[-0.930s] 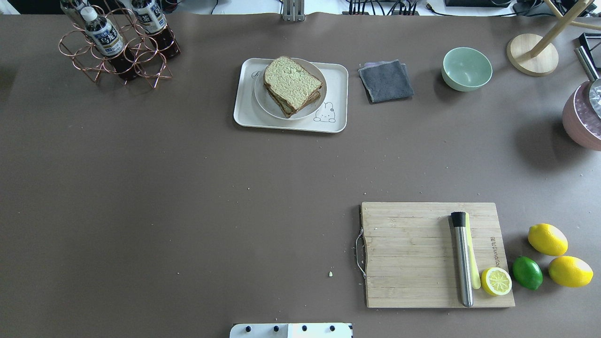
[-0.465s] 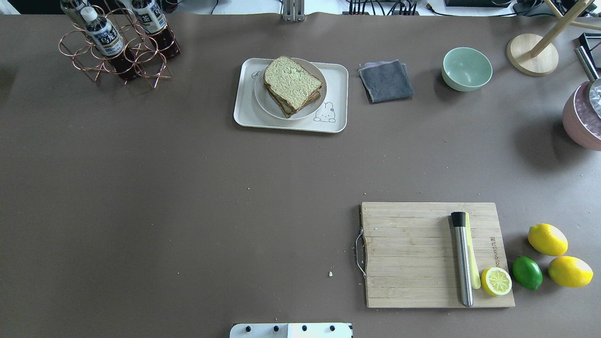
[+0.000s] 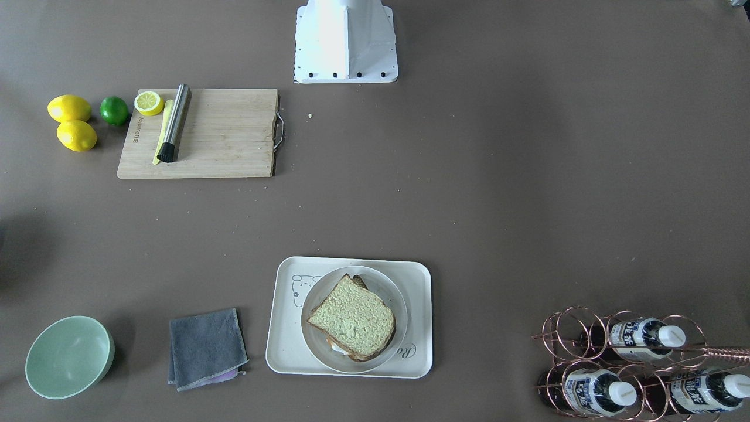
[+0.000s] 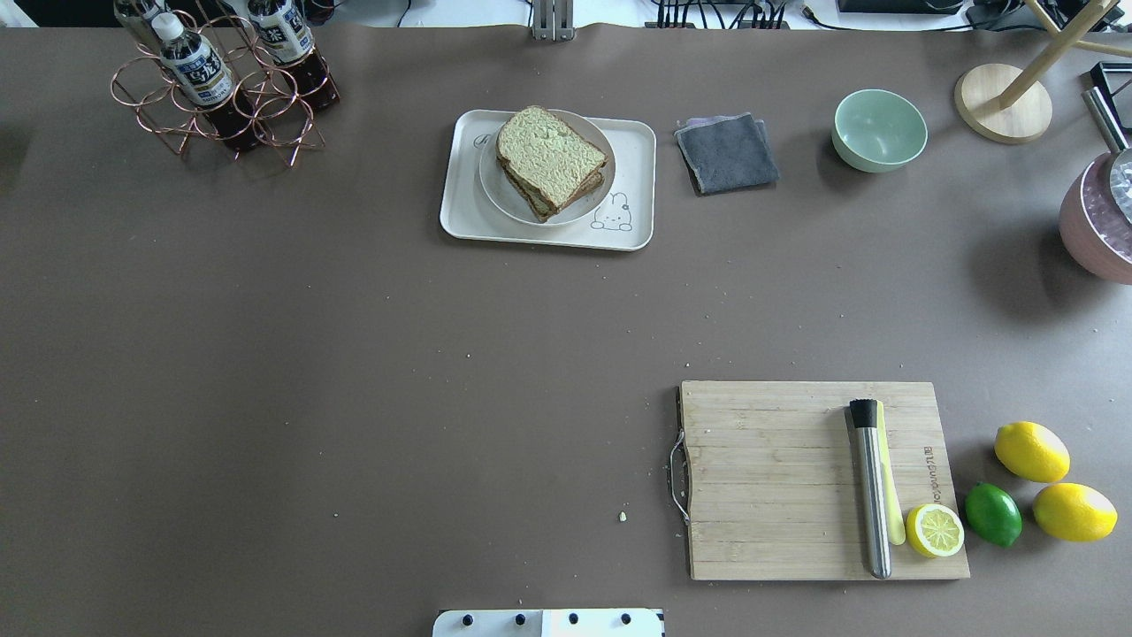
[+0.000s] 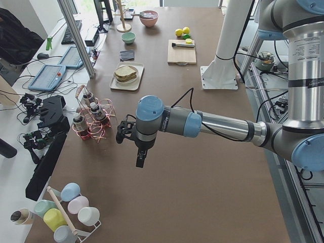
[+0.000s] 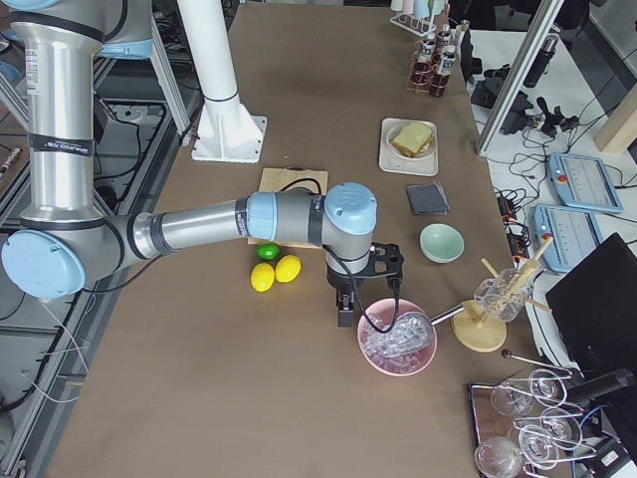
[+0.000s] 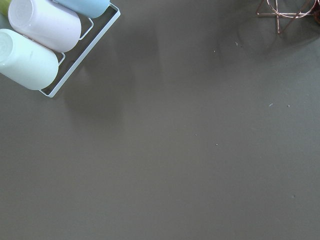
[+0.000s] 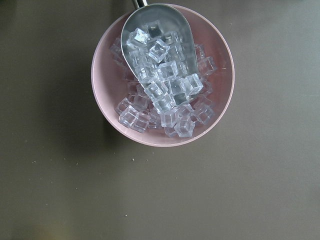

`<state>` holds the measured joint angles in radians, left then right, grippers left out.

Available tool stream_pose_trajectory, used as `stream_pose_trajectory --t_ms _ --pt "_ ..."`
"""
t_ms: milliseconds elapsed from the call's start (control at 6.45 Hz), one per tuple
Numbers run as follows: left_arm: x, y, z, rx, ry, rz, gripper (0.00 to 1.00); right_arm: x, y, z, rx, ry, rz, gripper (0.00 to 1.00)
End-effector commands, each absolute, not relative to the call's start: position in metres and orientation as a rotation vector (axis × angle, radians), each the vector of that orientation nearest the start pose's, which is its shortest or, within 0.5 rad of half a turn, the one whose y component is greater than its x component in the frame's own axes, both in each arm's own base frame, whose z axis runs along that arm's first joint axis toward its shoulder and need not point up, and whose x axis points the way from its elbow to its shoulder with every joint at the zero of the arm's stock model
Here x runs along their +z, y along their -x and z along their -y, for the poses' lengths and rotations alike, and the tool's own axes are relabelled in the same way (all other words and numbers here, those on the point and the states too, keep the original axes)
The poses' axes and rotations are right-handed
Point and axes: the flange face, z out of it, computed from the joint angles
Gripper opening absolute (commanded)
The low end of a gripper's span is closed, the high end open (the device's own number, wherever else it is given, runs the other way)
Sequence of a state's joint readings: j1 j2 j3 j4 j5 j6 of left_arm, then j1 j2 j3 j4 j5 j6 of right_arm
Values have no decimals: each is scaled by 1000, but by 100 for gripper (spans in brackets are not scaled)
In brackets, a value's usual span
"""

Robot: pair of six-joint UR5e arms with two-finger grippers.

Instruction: Make sandwich and place on tray

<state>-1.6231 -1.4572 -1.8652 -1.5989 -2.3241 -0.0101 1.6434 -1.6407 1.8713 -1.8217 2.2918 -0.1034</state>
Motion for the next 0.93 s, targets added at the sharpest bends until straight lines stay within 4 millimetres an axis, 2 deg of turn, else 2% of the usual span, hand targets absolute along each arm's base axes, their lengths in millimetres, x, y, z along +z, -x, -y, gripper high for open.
stream_pose_trajectory --t_ms 0,310,775 --pt "567 88 444 16 -213 -748 98 579 -99 441 -25 -48 727 100" --pt "569 88 442 14 -207 -748 98 605 -98 419 -19 -37 725 100" --pt "567 88 441 17 -212 -748 98 612 -97 413 -22 -48 726 100"
